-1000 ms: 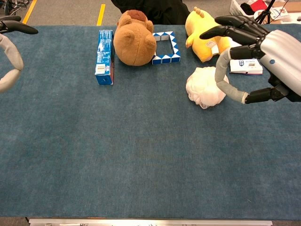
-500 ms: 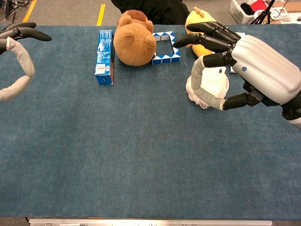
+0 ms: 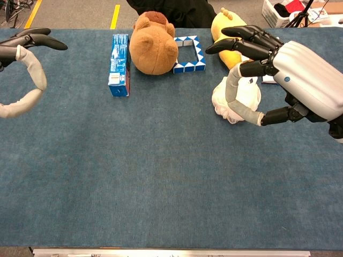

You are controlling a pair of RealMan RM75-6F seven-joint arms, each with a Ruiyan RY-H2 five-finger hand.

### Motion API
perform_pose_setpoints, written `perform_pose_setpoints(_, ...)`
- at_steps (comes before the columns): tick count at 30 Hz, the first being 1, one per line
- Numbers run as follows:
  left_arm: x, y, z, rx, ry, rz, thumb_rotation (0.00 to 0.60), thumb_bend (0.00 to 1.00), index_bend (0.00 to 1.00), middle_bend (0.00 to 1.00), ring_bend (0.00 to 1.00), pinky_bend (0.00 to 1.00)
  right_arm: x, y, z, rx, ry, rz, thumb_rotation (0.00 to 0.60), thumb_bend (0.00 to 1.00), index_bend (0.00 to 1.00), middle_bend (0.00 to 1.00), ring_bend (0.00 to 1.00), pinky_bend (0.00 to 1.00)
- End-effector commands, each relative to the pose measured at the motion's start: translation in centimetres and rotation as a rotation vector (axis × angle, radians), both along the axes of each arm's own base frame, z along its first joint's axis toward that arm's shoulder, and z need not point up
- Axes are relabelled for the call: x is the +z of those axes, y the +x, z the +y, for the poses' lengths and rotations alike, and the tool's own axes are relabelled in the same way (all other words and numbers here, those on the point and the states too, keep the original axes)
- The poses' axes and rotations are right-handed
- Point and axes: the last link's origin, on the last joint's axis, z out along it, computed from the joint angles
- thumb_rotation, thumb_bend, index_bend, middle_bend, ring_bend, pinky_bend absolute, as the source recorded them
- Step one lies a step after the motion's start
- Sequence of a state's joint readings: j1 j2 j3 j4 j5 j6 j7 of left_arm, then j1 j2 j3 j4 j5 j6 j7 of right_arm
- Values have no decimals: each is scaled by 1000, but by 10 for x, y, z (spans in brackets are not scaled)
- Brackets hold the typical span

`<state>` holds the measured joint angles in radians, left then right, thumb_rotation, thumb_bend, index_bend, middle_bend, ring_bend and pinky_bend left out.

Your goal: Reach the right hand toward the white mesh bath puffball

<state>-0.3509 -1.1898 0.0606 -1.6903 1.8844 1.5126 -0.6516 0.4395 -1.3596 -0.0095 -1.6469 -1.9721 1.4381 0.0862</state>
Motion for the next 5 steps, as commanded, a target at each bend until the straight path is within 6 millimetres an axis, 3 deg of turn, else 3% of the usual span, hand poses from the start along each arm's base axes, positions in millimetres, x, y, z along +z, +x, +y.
perform_pose_setpoints(1,0,1,0,-2,-1,-1,600,456,769,207,0,0,0,-1,0,-1,0,-1,600,398,643,203,0,0)
perform_pose_setpoints(5,-1,1,0,-5,-1,-2,600,456,769,207,0,0,0,-2,-1,-5,0,-3,600,397,643,204,0,0)
